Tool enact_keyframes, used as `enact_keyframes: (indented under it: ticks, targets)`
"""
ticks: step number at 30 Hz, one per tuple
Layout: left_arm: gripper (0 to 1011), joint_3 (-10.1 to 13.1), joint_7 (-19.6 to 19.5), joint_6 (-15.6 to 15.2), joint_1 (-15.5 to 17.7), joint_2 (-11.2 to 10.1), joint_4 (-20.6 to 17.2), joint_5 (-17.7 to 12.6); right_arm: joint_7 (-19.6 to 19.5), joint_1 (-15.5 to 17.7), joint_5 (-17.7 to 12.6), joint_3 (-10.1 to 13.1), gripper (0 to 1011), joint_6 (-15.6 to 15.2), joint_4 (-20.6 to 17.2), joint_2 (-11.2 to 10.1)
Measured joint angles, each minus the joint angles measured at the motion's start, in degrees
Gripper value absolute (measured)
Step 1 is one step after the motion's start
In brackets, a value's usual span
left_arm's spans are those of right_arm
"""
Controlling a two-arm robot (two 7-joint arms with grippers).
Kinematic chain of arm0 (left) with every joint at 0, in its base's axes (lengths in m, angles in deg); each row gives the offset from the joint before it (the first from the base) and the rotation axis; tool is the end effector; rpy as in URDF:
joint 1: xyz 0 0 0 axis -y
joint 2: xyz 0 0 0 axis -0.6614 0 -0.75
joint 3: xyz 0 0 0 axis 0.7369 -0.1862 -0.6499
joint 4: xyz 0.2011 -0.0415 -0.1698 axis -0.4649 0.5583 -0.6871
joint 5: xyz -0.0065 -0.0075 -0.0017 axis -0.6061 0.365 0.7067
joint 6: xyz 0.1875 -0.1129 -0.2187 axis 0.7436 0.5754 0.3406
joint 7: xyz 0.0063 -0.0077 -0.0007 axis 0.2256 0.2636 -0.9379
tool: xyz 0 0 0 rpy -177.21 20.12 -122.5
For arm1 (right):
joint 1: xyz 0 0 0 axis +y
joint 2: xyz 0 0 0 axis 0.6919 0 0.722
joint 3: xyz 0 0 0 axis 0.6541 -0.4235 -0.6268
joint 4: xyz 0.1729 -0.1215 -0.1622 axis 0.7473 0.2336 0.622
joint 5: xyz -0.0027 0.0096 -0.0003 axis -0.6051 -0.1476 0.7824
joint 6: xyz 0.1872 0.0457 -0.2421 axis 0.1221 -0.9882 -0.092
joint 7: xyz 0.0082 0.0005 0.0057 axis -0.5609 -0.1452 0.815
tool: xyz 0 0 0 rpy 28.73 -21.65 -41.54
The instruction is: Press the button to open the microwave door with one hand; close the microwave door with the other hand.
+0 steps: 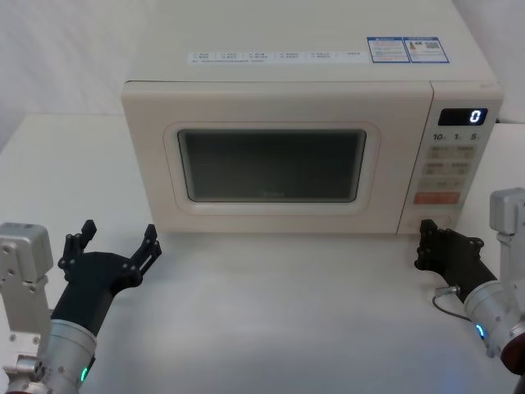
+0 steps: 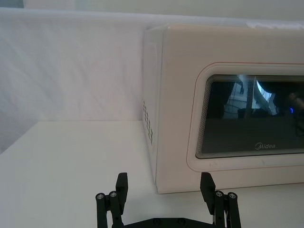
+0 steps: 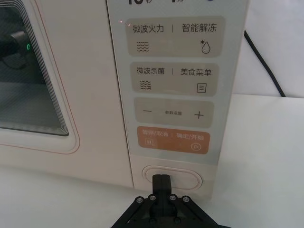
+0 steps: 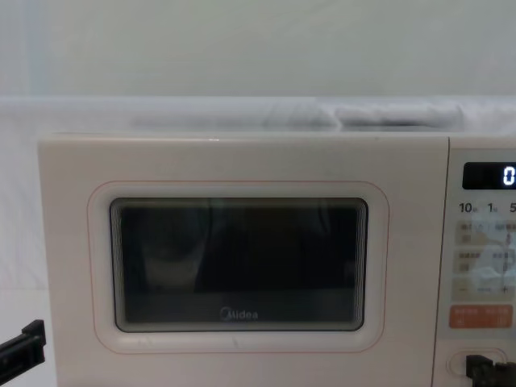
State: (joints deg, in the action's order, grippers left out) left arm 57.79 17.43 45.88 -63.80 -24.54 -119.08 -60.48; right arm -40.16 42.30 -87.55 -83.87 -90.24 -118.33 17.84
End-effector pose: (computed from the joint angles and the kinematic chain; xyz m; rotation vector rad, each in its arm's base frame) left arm 0.2596 0.0318 -0.2630 -0.0378 0.0141 1.4461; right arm 0.3433 0.0106 -0.2924 -0.0736 0.1056 -1.2821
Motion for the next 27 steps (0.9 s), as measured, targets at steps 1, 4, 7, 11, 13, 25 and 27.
enact_keyframes:
  ticks: [1,4,7,11,13,25,27]
  targets:
    - [1001,0.0,0.0,0.0,0.0,0.0,0.0,0.0,-0.06,-0.06,0.02,-0.01,0,0.2,0.19,0.12]
    - [1001,0.0,0.0,0.0,0.0,0.0,0.0,0.0,-0.16,-0.12,0.04,-0.01,0,0.47,0.41,0.28]
    - [1001,0.0,0.0,0.0,0.0,0.0,0.0,0.0,-0.4,-0.2,0.11,0.11,0,0.89,0.79,0.52]
    - [1001,0.0,0.0,0.0,0.0,0.0,0.0,0.0,-0.56,-0.26,0.14,0.28,0,1.27,1.12,0.75]
    - [1001,0.0,0.0,0.0,0.0,0.0,0.0,0.0,-0.61,-0.27,0.16,0.35,0,1.44,1.26,0.86]
    - [1001,0.0,0.0,0.0,0.0,0.0,0.0,0.0,-0.84,-0.83,0.56,0.59,0,2.43,2.28,1.34]
    - [1001,0.0,0.0,0.0,0.0,0.0,0.0,0.0,-0.86,-1.04,0.7,0.59,0,2.53,2.51,1.41]
